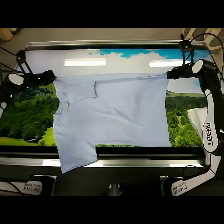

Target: Fold the shirts.

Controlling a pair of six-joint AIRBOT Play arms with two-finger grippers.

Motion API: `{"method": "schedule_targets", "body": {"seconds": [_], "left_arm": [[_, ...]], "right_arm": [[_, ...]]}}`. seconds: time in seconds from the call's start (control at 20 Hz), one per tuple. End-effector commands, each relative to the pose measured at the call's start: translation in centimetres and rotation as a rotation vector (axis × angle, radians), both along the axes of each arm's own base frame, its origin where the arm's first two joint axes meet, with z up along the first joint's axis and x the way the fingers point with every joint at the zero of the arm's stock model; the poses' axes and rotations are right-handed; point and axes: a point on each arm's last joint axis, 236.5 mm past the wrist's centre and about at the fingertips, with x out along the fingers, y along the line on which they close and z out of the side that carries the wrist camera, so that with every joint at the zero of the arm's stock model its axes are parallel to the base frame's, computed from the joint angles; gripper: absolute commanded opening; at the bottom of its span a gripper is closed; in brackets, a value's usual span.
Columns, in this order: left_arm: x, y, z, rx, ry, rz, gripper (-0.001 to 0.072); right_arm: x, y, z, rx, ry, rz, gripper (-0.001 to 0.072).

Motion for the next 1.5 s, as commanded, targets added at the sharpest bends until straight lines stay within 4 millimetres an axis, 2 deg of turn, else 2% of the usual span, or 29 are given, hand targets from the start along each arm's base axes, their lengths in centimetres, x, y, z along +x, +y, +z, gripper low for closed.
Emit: {"method": "schedule_targets", "body": {"seconds": [0.0,0.05,0.15,0.25,0.35,0.4,0.5,0.6,0.7,0.75,0.8,0.85,0.95,1.05,1.1,1.2,1.25,1.35,1.4,1.45], "left_arm": [[0.9,-2.0,-1.5,0.009,0.016,-0.047,0.0035],[0.5,-2.3,-1.0,0.021,0.018,-0.076,0.0035],[-1.5,-2.4,0.5,0.054,0.058,-0.160,0.0035],[-5.9,-2.7,0.3,0.050,0.208,-0.257,0.0035],[-11.8,-2.4,-2.5,0.065,0.461,-0.348,0.0035],[-14.0,-1.6,-4.6,0.097,0.562,-0.347,0.0035],[-17.4,-1.8,-8.5,0.060,0.698,-0.325,0.0035],[-19.9,-2.7,-11.0,0.006,0.776,-0.329,0.0035],[-20.2,-3.3,-11.6,-0.037,0.786,-0.304,0.0040],[-19.7,-3.6,-11.3,-0.061,0.774,-0.290,0.0128],[-19.3,-3.7,-10.7,-0.081,0.764,-0.278,0.0314],[-18.8,-3.4,-9.8,-0.093,0.757,-0.267,0.0454],[-18.6,-2.4,-7.3,-0.097,0.740,-0.266,0.0460],[-19.9,-1.4,-5.4,-0.107,0.741,-0.255,0.0460],[-21.4,-1.1,-5.2,-0.112,0.751,-0.245,0.0459],[-26.4,-1.4,-7.2,-0.123,0.820,-0.224,0.0459],[-29.5,-2.1,-9.0,-0.139,0.864,-0.215,0.0459],[-34.5,-3.1,-12.1,-0.158,0.915,-0.186,0.0459],[-36.4,-3.5,-13.3,-0.162,0.924,-0.172,0.0459],[-37.4,-3.9,-14.0,-0.174,0.921,-0.168,0.0459]], "right_arm": [[-1.4,0.6,-3.5,0.033,0.122,0.002,0.0022],[-2.2,0.6,-4.0,0.023,0.161,0.019,0.0023],[-3.8,0.1,-3.0,0.005,0.198,0.042,0.0024],[-6.6,-0.4,-1.9,-0.020,0.275,0.092,0.0024],[-11.2,-0.2,-2.9,0.002,0.463,0.141,0.0024],[-13.2,0.1,-4.0,0.014,0.557,0.160,0.0024],[-16.1,1.0,-6.8,0.055,0.692,0.204,0.0024],[-18.3,2.1,-9.3,0.111,0.795,0.221,0.0024],[-19.7,2.5,-10.3,0.140,0.854,0.213,0.0024],[-19.7,2.7,-10.2,0.152,0.858,0.197,0.0065],[-19.5,2.7,-9.9,0.159,0.846,0.188,0.0332],[-19.6,2.5,-9.2,0.150,0.847,0.191,0.0481],[-20.3,1.5,-7.0,0.154,0.847,0.176,0.0482],[-22.2,-0.2,-5.2,0.191,0.869,0.133,0.0479],[-23.6,-0.9,-4.8,0.212,0.897,0.112,0.0479],[-26.6,-1.5,-5.8,0.242,0.927,0.072,0.0475],[-28.0,-1.3,-6.8,0.250,0.931,0.063,0.0473],[-30.2,0.0,-8.7,0.269,0.932,0.086,0.0461],[-30.9,0.7,-9.3,0.290,0.933,0.089,0.0431],[-31.2,1.1,-9.6,0.307,0.934,0.089,0.0431]]}}
